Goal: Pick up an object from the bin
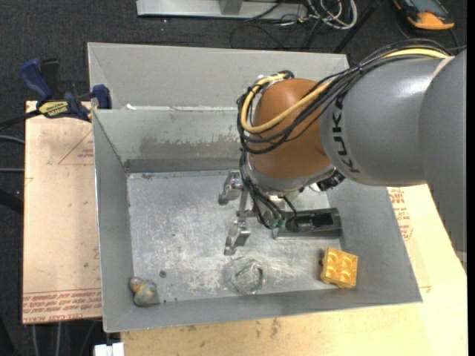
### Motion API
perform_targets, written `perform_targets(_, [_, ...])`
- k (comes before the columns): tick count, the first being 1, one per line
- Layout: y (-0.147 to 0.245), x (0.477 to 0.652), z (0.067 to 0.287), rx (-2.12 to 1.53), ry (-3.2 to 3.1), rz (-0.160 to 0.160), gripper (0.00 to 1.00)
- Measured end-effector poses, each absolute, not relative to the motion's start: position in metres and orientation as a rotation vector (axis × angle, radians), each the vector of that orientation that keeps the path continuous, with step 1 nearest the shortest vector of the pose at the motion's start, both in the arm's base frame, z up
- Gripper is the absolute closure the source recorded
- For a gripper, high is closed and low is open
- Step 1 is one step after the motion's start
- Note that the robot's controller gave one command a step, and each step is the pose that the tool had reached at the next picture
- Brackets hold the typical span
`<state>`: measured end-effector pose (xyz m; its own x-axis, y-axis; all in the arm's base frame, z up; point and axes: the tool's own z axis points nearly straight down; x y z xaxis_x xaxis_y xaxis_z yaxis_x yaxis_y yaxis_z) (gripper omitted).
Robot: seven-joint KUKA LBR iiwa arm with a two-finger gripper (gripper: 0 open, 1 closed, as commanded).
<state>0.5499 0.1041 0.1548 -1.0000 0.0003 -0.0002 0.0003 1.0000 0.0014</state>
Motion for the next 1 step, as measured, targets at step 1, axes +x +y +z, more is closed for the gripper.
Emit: perform_targets(1, [0.0864,0.5236,0.1196,-0.246,3.123,0.004,0.0])
